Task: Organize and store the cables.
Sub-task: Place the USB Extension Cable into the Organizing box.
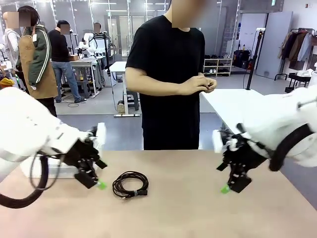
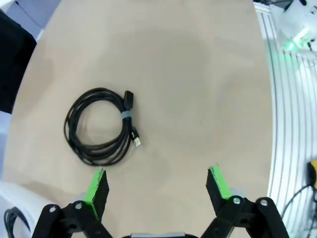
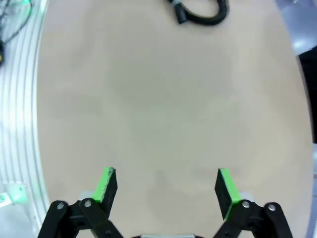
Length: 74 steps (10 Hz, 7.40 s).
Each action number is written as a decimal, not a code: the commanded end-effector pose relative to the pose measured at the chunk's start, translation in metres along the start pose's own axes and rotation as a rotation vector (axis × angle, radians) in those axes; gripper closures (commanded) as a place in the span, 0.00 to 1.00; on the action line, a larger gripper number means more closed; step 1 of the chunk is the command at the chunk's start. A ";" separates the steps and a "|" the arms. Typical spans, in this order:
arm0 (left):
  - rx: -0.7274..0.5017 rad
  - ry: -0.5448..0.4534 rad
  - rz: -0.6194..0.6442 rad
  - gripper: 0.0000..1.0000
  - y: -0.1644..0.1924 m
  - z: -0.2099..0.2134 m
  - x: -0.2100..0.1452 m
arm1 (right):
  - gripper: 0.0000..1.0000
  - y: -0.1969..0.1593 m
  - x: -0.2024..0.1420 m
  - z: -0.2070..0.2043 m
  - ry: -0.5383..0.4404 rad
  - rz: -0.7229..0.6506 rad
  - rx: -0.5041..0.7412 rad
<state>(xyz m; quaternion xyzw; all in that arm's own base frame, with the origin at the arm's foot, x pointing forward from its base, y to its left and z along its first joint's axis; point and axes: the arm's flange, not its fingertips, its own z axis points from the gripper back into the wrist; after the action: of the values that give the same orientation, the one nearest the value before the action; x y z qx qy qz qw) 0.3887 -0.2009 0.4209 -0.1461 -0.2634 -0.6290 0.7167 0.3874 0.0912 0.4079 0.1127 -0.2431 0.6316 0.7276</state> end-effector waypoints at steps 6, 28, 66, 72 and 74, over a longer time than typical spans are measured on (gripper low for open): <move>0.080 0.303 -0.026 0.00 0.019 -0.106 0.086 | 0.00 0.051 -0.159 0.042 -0.411 -0.028 -0.041; -0.047 0.484 0.122 1.00 0.068 -0.188 0.062 | 0.00 0.010 -0.222 0.071 -0.520 -0.068 -0.094; -0.129 0.410 -0.006 0.00 0.259 0.079 -0.132 | 0.00 0.010 -0.222 0.071 -0.520 -0.068 -0.094; -0.129 0.410 -0.006 0.00 0.259 0.079 -0.132 | 0.00 0.010 -0.222 0.071 -0.520 -0.068 -0.094; -0.129 0.410 -0.006 0.00 0.259 0.079 -0.132 | 0.00 0.010 -0.222 0.071 -0.520 -0.068 -0.094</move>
<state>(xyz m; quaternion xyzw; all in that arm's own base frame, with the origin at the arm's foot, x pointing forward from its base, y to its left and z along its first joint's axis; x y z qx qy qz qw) 0.6164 -0.0070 0.4427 -0.0625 -0.0728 -0.6623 0.7431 0.3436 -0.1338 0.3539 0.2424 -0.4405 0.5536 0.6639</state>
